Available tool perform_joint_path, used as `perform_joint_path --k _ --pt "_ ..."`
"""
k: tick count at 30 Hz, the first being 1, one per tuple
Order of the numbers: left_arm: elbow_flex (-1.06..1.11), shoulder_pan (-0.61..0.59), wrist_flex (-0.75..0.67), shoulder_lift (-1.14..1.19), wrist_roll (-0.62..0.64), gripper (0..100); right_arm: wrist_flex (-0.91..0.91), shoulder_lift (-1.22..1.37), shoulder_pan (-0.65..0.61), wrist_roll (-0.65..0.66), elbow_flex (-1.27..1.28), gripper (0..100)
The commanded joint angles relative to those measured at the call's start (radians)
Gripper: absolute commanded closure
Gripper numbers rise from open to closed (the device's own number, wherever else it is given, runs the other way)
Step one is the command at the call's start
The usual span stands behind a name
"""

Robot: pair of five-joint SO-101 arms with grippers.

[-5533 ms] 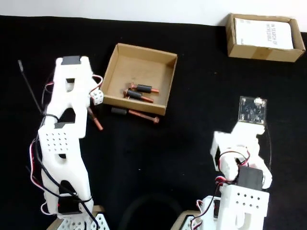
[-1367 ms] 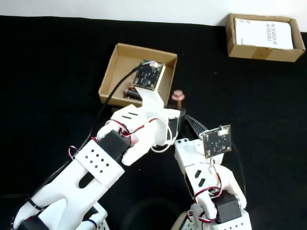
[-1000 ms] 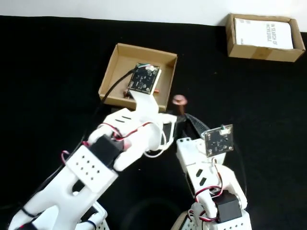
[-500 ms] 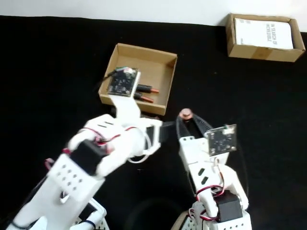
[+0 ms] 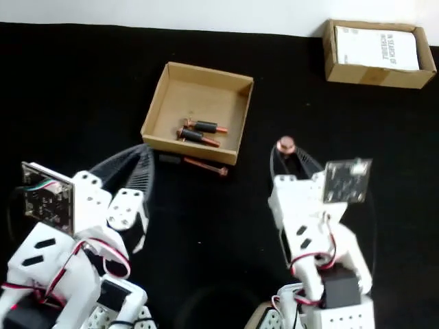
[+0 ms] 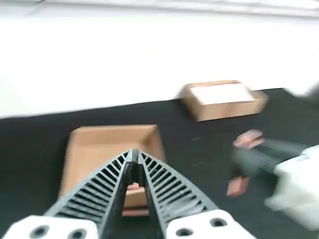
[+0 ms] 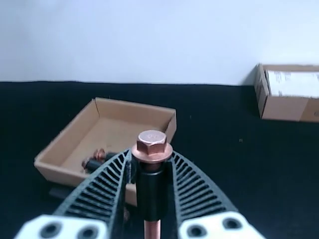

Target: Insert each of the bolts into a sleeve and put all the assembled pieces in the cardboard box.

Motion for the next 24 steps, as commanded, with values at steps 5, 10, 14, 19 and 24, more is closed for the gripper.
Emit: perform_joint_path --k 5,10,14,19,24 --pt "0.401 -0.312 -0.106 -0.239 -0.015 99 -0.021 0.61 -0.018 0.011 -0.538 99.2" --pt "0.786 -0.38 -0.302 -0.363 -0.012 99 -0.021 0.987 -0.074 0.147 -0.731 99.2" --pt "1.021 -0.38 -0.519 -0.377 -0.009 99 -0.021 1.234 -0.125 0.325 -0.869 99.2" --pt "1.03 -0.38 -0.535 -0.372 -0.008 99 -0.024 1.469 -0.162 0.516 -1.044 99.2" --pt "1.03 -0.36 -0.322 -0.364 -0.008 99 -0.025 1.669 -0.208 0.672 -1.224 99.2"
